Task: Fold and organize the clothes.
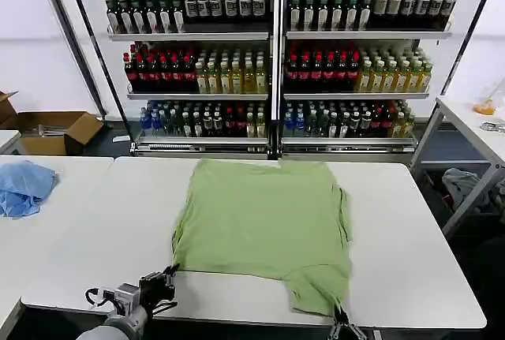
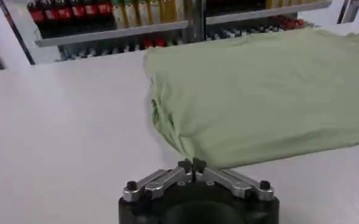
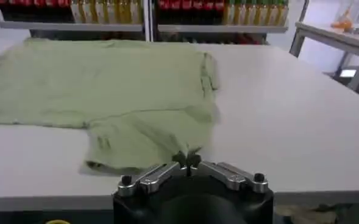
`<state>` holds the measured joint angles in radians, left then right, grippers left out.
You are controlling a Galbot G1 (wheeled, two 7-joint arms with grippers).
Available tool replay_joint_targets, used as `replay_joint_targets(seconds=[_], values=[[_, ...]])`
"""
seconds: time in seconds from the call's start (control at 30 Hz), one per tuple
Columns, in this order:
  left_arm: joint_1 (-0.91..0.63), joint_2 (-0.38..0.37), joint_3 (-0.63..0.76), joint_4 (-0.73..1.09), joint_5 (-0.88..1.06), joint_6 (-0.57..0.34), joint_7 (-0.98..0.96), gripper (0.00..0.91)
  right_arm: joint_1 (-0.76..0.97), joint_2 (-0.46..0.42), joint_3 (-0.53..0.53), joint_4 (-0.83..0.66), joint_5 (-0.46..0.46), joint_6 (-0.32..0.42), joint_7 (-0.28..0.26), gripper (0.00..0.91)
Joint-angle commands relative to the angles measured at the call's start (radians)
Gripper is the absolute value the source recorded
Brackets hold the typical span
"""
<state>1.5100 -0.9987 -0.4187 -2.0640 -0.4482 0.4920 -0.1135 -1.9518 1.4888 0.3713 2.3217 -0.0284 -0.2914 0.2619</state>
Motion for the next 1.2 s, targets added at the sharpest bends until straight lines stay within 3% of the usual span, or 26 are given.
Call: replay_joint_targets(seconds=[0.03,0.23,0.47,0.8,1.2], values=[[0.076,0.006,-0.029,-0.135,-0.004,-0.022,0.002,0.02,-0.058,-0.008,0.023,0.091,-0.013,0.024,-0.003,0.0],[0.13,0.005,-0.074,-0.267,-0.017,0.002,0.002,0.02,-0.08,-0.03,0.096,0.173,0.008,0.037,-0.013,0.0],[0.102,0.048,-0.105,-0.251,-0.09,0.014,0.001,0.02,0.02,-0.087,0.161,0.154,0.086,0.021,-0.03,0.0],[-0.107,0.057,-0.002,-0.058,-0.07,0.046,0.025,0.02,0.299,-0.213,0.19,-0.034,0.207,-0.04,-0.035,0.0],[-0.286,0.036,0.121,0.118,0.001,0.039,0.023,0.02,0.523,-0.288,0.118,-0.237,0.244,-0.085,-0.036,0.0]])
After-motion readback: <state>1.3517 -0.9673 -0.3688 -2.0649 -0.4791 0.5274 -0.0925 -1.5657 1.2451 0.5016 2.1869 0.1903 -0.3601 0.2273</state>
